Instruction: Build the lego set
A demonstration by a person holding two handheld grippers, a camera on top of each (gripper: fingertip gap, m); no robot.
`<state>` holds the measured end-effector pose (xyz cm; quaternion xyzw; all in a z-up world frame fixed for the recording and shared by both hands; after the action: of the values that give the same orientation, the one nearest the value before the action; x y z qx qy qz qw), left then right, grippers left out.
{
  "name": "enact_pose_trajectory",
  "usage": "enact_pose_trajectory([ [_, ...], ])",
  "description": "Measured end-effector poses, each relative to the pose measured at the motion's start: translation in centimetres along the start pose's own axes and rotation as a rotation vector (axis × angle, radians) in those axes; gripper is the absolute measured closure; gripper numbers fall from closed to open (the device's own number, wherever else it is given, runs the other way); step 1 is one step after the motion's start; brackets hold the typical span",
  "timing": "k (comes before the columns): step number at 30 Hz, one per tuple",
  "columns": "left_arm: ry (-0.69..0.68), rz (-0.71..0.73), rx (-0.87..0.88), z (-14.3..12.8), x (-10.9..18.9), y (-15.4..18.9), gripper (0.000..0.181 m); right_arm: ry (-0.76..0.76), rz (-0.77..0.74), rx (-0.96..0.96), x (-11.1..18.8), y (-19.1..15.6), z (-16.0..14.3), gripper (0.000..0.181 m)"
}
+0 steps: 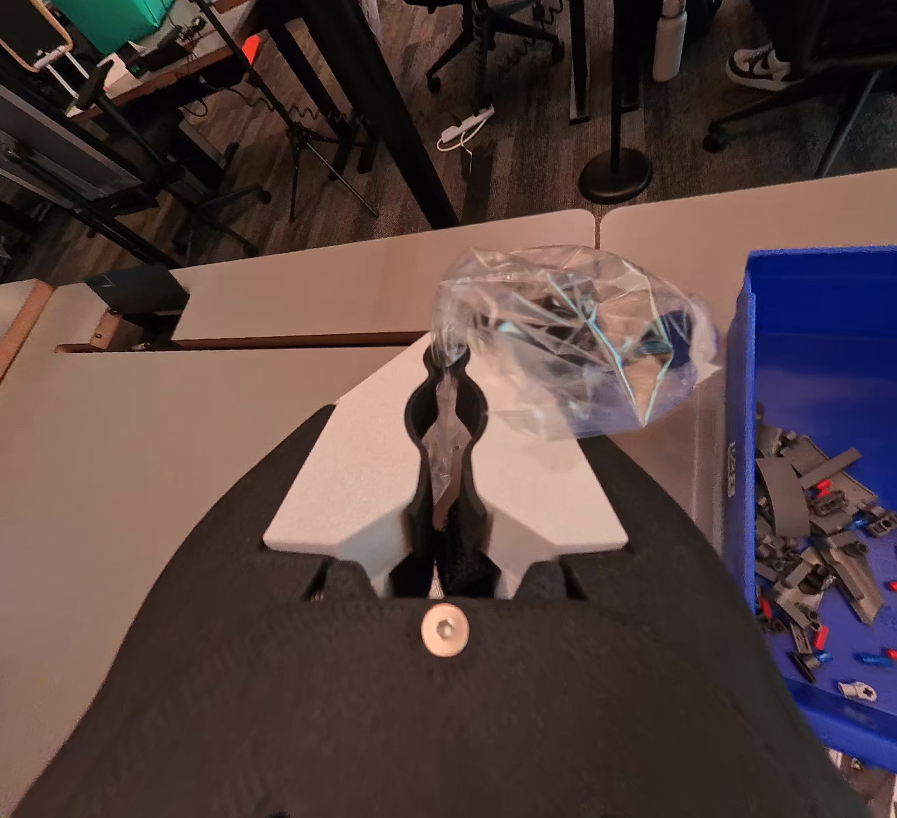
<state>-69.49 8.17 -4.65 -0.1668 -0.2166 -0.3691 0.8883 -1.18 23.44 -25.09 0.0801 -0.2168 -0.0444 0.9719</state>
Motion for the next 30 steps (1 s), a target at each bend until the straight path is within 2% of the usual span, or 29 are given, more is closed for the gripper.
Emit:
enact_pose_trajectory([
  [3,0.031,0.0,0.009,1.2,0.2,0.0,0.181,-0.007,-0.003,0.0,-0.1,0.1,-0.2,0.172],
  [5,0.037,-0.026,0.012,0.5,0.0,0.9,0.181,-0.005,-0.007,-0.003,0.0,0.2,-0.2,0.172],
  [7,0.035,-0.006,-0.018,-1.3,-0.7,1.1,0.181,-0.002,-0.007,-0.008,0.0,0.3,-0.2,0.172],
  [11,-0.031,-0.04,-0.007,-7.1,-2.2,1.7,0.181,-0.002,-0.002,-0.002,0.0,0.1,-0.1,0.172],
  [15,-0.057,-0.004,-0.134,-9.9,-0.7,2.5,0.181,-0.006,-0.001,-0.002,-0.1,0.1,-0.2,0.172],
  [17,-0.151,-0.032,-0.192,-12.1,-0.2,3.1,0.181,-0.005,-0.002,-0.003,-0.1,0.1,-0.2,0.172],
  [19,-0.206,-0.061,-0.196,-13.5,0.7,3.3,0.171,-0.004,0.0,-0.003,-0.1,0.1,-0.2,0.172],
  [21,-0.284,-0.13,-0.112,-14.7,2.0,4.1,0.143,-0.005,0.002,-0.001,-0.1,0.0,-0.2,0.172],
  [24,-0.303,-0.221,-0.032,-14.4,4.7,4.8,0.125,-0.003,0.005,0.002,-0.1,-0.1,-0.1,0.172],
  [27,-0.208,-0.32,-0.011,-11.2,7.3,6.6,0.121,-0.005,0.008,0.004,-0.2,-0.2,-0.1,0.172],
  [30,-0.214,-0.411,-0.076,-8.6,8.4,10.1,0.117,-0.002,0.021,0.018,-0.3,-0.5,0.0,0.172],
])
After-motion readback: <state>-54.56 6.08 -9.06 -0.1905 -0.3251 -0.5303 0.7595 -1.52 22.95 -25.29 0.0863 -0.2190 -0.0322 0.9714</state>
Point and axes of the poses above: each gripper's, where its closed fingertips meet, x back along the fingers, z out of its top, y = z × x across the jaws, the point moved 1 cm from there along x, back along the fingers, and after that the axes turned 15 degrees about x, right-handed, at the moved point
